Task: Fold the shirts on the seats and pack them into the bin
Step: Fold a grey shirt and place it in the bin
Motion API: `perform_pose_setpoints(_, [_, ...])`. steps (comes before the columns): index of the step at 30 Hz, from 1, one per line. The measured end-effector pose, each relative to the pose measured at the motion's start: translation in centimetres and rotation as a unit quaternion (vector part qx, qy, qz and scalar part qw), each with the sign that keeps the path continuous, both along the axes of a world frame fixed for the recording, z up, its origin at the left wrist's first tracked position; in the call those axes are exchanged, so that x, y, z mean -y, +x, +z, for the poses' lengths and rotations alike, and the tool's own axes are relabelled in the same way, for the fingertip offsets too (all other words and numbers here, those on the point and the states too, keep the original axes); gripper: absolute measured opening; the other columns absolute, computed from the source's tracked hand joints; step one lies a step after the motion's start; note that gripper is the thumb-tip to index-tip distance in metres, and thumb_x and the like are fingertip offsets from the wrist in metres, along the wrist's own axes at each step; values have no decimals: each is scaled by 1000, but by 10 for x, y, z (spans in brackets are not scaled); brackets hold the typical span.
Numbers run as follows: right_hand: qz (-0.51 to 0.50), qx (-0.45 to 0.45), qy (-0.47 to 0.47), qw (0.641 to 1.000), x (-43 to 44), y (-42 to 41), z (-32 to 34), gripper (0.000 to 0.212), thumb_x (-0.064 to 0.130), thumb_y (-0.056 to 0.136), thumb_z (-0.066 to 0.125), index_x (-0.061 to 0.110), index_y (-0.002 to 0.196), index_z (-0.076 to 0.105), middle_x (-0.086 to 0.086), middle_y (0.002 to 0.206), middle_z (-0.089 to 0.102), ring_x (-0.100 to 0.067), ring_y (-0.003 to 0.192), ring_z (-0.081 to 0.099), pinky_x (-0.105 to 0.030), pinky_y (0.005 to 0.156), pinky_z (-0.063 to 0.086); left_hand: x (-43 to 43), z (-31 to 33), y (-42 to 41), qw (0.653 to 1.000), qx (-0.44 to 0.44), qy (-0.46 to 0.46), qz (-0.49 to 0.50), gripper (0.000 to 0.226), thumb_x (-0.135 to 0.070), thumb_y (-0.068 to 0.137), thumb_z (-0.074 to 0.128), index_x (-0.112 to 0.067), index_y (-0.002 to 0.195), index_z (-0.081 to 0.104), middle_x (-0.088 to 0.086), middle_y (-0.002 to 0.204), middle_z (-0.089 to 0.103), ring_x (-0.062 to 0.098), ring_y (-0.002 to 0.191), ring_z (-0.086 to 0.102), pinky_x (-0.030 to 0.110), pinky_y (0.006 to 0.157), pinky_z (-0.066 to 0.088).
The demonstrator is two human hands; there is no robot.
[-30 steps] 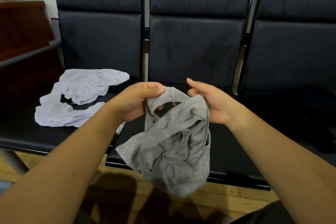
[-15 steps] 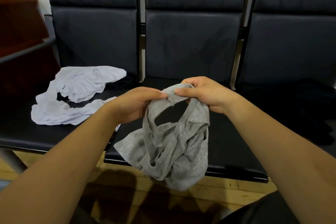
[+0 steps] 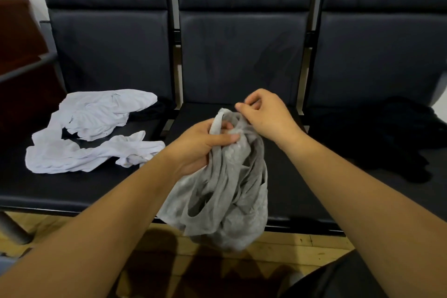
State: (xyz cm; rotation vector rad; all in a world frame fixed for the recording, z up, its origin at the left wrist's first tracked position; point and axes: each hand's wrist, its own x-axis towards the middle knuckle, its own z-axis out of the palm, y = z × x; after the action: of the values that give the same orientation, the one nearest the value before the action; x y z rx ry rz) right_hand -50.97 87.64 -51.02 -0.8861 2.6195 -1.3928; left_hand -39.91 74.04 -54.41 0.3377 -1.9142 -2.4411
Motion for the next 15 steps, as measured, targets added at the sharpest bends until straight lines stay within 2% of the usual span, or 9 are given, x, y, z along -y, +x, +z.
perform_pose_setpoints(1, [-39,-10,-13,999,-4,4,1,31,39,95,63,8,91,64,-1,82,64,-11,73,60,-27,69,50,-1,0,-2,999,-8,31,25,29,-7,90,70,-2,117,63,17,108,71,26,100,70,39,92,58])
perform_pose_setpoints(2, [-57,37,-26,997,-8,7,2,42,43,97,59,2,87,64,-6,78,66,-14,69,61,-31,69,50,-3,0,-3,997,-16,60,54,33,-9,92,69,-1,123,61,18,112,70,27,103,69,40,95,57])
perform_pose_setpoints(3, [-55,131,-26,990,-12,12,4,55,51,97,56,-2,89,66,-12,81,70,-18,70,65,-33,70,52,-4,1,-5,992,-27,88,83,32,-10,93,68,-2,123,61,18,113,70,27,104,70,40,95,57])
perform_pose_setpoints(5, [5,337,13,941,-18,21,5,75,73,90,50,0,96,67,-15,91,74,-24,83,73,-37,77,57,-7,2,-7,983,-44,133,120,24,-11,94,67,-5,117,63,19,116,70,28,106,70,43,94,58])
perform_pose_setpoints(7, [75,436,-23,896,-16,26,-2,74,76,85,55,5,104,65,-16,102,74,-28,95,73,-41,88,57,-10,6,-8,981,-50,147,114,25,-13,96,64,-3,119,65,23,123,68,33,112,69,47,95,57])
perform_pose_setpoints(9, [90,440,-120,885,-12,28,-7,53,58,89,66,10,110,71,-11,107,76,-25,103,72,-42,95,56,-13,11,-7,984,-57,153,71,25,-19,99,59,-2,114,70,24,122,69,33,113,68,46,93,58])
perform_pose_setpoints(10, [82,432,-166,883,-11,29,-8,41,47,91,69,10,110,73,-10,106,77,-24,103,72,-41,95,56,-14,14,-6,984,-62,157,58,24,-21,100,56,-5,104,74,21,118,70,31,112,69,44,92,58])
perform_pose_setpoints(12, [77,418,-236,874,-9,29,-8,27,29,95,68,9,111,74,-10,105,77,-24,101,74,-40,92,58,-14,23,-4,982,-81,164,52,25,-22,102,51,-9,91,69,17,115,71,30,111,68,45,95,55])
perform_pose_setpoints(15, [60,387,-268,880,-8,18,1,21,22,97,66,10,114,72,-9,104,77,-25,101,74,-41,87,60,-2,39,-3,975,-84,183,93,18,-19,102,47,-8,101,61,19,123,70,32,115,68,46,102,50])
